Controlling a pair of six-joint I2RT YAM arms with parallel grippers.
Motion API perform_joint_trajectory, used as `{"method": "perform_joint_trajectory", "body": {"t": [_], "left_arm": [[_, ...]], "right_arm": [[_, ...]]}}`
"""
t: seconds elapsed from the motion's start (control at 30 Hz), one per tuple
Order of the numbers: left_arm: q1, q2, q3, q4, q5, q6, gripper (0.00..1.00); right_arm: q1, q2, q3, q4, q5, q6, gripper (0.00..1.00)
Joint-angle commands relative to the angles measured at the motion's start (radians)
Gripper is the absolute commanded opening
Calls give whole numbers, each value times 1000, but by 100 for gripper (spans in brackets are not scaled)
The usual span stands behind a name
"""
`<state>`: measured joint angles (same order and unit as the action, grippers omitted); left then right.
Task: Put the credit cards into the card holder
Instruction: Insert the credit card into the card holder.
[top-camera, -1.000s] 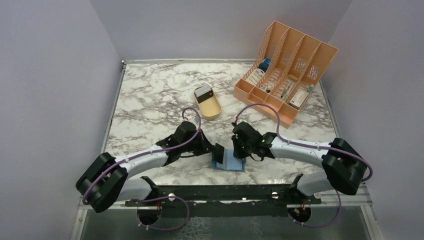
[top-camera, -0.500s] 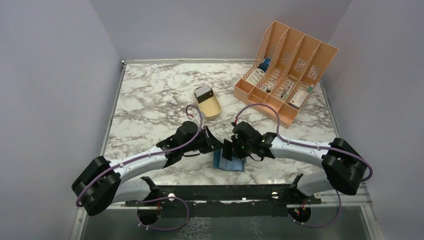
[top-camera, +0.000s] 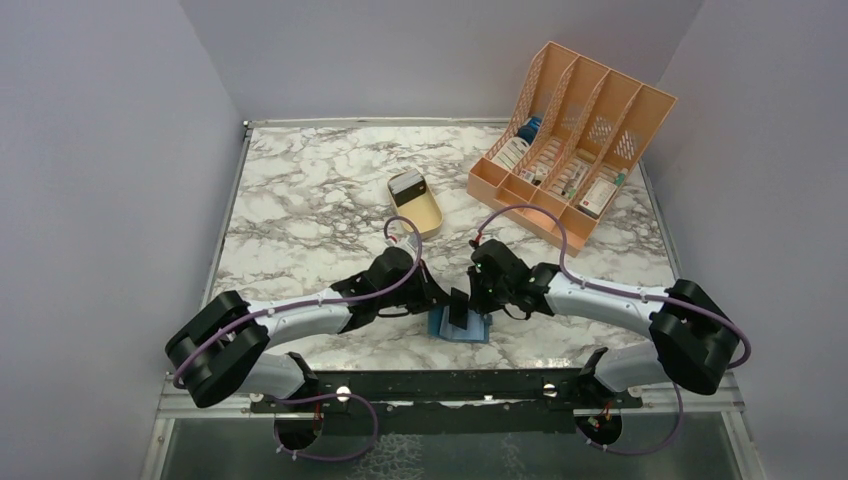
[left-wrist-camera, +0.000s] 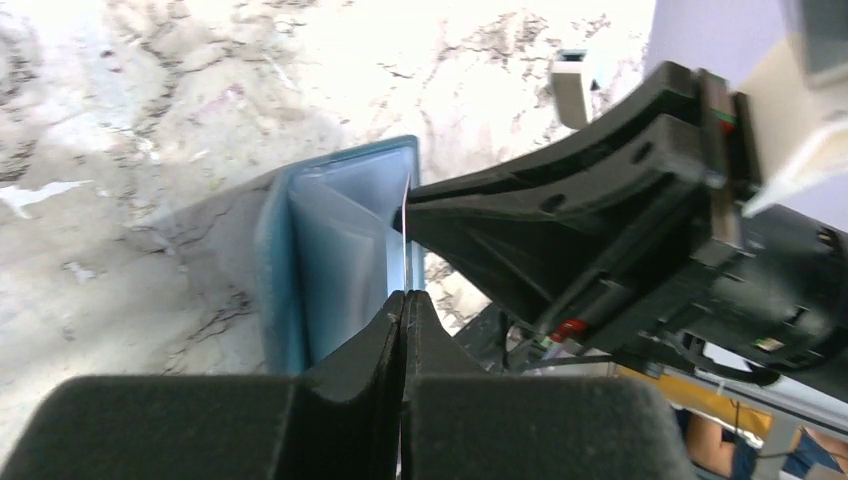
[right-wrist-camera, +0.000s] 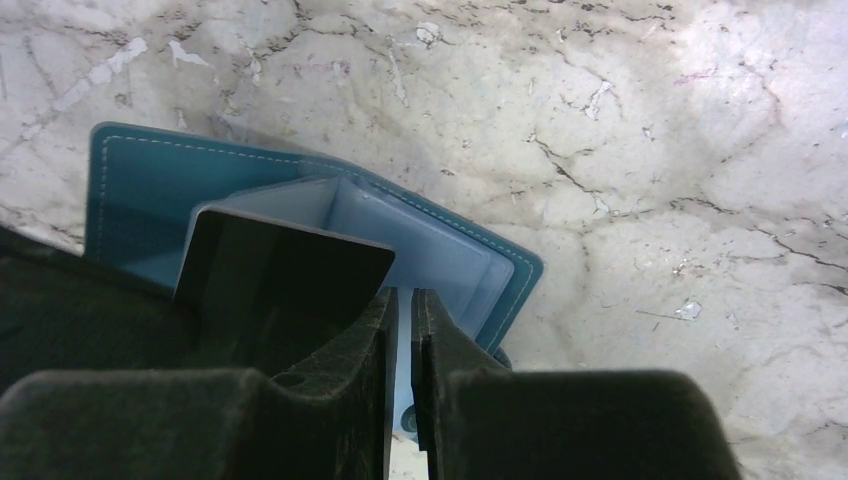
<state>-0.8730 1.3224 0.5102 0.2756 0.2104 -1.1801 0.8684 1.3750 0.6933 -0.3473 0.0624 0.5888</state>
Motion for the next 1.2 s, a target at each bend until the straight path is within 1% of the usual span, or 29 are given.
{"method": "perform_joint_trajectory", "body": {"t": [0.0,0.1,0.27,0.5,0.9,1.17], "left_arm": [[-8,-25,27,-136,-103,83,0],[-7,-39,34,-191,-146,121,0],[-5,-38,9,-206,-176,145,0],[-3,-36,-52,-75,-144,146,0],[27,-144,-152,12,-121,125,0],[31,-137,-162,79,-71,129,0]], "right_arm": [[-2,-31,-14,23,3,6,11],[-2,-38,-18,31,-7,6,11],[-2,-45,-25,35,-23,5,11],[-2,-32,-46,54,-51,4,11],[-2,-23,-70,46,-24,3,11],[-2,-24,-79,50,-22,0,10]]}}
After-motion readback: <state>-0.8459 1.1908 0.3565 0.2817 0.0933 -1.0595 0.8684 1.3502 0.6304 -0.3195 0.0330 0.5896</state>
